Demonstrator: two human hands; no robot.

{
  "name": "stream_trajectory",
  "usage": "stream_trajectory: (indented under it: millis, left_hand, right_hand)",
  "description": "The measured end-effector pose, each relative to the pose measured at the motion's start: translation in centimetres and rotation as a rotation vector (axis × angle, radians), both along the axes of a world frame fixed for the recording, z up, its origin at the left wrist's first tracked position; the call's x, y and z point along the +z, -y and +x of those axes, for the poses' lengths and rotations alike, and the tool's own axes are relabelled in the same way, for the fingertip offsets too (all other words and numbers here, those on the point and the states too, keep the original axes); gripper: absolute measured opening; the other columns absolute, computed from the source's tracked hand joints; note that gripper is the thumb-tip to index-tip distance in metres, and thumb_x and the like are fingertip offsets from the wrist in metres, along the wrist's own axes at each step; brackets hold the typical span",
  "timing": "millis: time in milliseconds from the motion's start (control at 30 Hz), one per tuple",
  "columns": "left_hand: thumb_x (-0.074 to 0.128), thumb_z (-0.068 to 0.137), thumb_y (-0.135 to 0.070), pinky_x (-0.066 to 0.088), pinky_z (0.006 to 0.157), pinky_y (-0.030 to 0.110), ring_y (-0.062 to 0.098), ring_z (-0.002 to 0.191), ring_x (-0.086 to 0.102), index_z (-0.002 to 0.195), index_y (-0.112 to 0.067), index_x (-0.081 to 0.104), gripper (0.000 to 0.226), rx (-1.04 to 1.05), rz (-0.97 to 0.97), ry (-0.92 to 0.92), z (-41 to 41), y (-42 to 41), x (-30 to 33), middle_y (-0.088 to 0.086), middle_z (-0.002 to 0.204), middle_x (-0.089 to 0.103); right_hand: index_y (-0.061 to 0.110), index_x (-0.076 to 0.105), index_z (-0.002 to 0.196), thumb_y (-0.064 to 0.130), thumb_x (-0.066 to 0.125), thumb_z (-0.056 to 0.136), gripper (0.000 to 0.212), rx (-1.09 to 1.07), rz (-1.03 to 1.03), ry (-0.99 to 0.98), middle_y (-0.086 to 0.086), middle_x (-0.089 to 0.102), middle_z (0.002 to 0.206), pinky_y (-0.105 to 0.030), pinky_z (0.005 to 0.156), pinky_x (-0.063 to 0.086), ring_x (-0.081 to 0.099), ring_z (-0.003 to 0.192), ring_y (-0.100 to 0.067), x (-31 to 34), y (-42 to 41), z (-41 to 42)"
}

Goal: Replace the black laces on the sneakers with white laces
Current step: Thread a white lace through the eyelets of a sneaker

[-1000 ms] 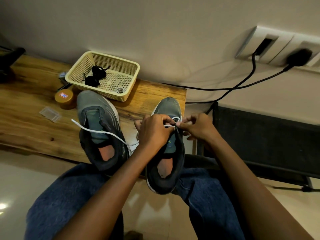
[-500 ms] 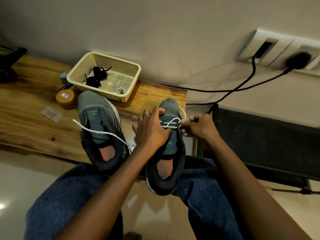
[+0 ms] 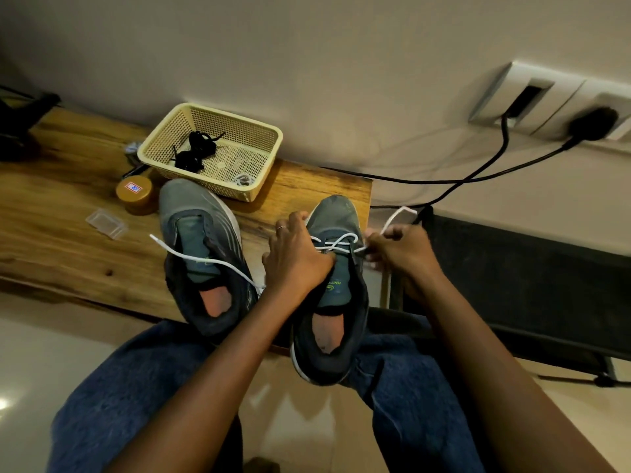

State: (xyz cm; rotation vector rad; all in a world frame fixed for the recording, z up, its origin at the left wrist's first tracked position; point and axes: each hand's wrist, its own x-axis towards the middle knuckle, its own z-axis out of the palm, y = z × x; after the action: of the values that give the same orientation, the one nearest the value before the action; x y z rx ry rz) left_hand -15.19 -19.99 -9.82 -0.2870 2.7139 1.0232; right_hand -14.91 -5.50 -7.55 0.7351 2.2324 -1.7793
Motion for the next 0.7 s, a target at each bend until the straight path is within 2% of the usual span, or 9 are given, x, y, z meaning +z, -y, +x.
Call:
stream_trajectory:
  millis: [67, 133, 200, 333, 433, 533, 700]
  left_hand:
    - [0.069, 0.080, -0.034, 0.033, 0.102, 0.044, 0.026, 0.134, 0.030, 0.139, -0.025, 0.030, 0.071, -0.008, -0.002, -0.003, 0.0, 0.1, 0.0, 0.004, 0.143, 0.034]
    - [0.069, 0.080, -0.034, 0.032, 0.102, 0.044, 0.025, 0.134, 0.030, 0.138, -0.026, 0.032, 0.069, -0.016, 0.007, -0.014, 0.0, 0.1, 0.0, 0.004, 0.142, 0.036]
    - [0.069, 0.079, -0.034, 0.032, 0.100, 0.043, 0.025, 0.132, 0.030, 0.135, -0.028, 0.035, 0.065, -0.028, 0.002, -0.034, 0.0, 0.2, -0.1, 0.003, 0.140, 0.039]
    - [0.069, 0.079, -0.035, 0.031, 0.099, 0.042, 0.024, 0.130, 0.031, 0.133, -0.029, 0.038, 0.063, -0.040, -0.008, -0.036, -0.1, 0.4, -0.3, 0.002, 0.137, 0.042]
    - [0.069, 0.079, -0.036, 0.032, 0.098, 0.041, 0.025, 0.130, 0.032, 0.132, -0.029, 0.039, 0.062, -0.040, -0.005, -0.033, -0.1, 0.4, -0.3, 0.002, 0.137, 0.042]
    - [0.069, 0.079, -0.038, 0.032, 0.099, 0.041, 0.025, 0.131, 0.032, 0.133, -0.029, 0.039, 0.062, -0.044, 0.001, -0.030, -0.1, 0.4, -0.3, 0.002, 0.137, 0.043]
    - [0.069, 0.078, -0.038, 0.035, 0.100, 0.042, 0.025, 0.130, 0.035, 0.132, -0.028, 0.039, 0.063, -0.042, 0.001, -0.017, -0.1, 0.6, -0.3, 0.003, 0.136, 0.044]
  right_hand:
    - [-0.002, 0.060, 0.087, 0.006, 0.058, 0.093, 0.010, 0.013, -0.012, 0.015, -0.013, 0.058, 0.071, -0.015, 0.043, 0.047, 0.054, 0.054, -0.014, 0.0, 0.3, 0.1]
    - [-0.002, 0.061, 0.092, 0.007, 0.056, 0.095, 0.011, -0.109, 0.008, -0.074, -0.012, 0.059, 0.069, -0.015, 0.043, 0.047, 0.054, 0.053, -0.013, 0.4, 0.2, -0.2]
    - [0.001, 0.062, 0.089, 0.009, 0.057, 0.094, 0.011, -0.179, 0.030, -0.150, -0.011, 0.060, 0.068, -0.015, 0.045, 0.047, 0.056, 0.054, -0.013, 0.5, -0.3, -0.3]
    - [0.004, 0.063, 0.088, 0.010, 0.060, 0.092, 0.008, -0.093, 0.053, -0.126, -0.008, 0.061, 0.073, -0.013, 0.048, 0.050, 0.057, 0.058, -0.010, 0.4, -0.2, -0.1]
    - [0.016, 0.061, 0.082, 0.013, 0.061, 0.092, 0.011, -0.224, 0.125, -0.244, -0.002, 0.064, 0.071, -0.017, 0.055, 0.053, 0.060, 0.056, -0.006, 0.7, -0.5, -0.4]
    - [0.011, 0.062, 0.085, 0.010, 0.062, 0.091, 0.006, -0.283, 0.045, -0.263, -0.003, 0.064, 0.070, -0.016, 0.055, 0.054, 0.063, 0.051, -0.005, 0.9, -0.6, -0.4]
    - [0.016, 0.061, 0.088, 0.012, 0.061, 0.091, 0.005, -0.424, 0.076, -0.439, -0.002, 0.065, 0.080, -0.016, 0.060, 0.054, 0.064, 0.057, -0.001, 1.4, -0.9, -0.5]
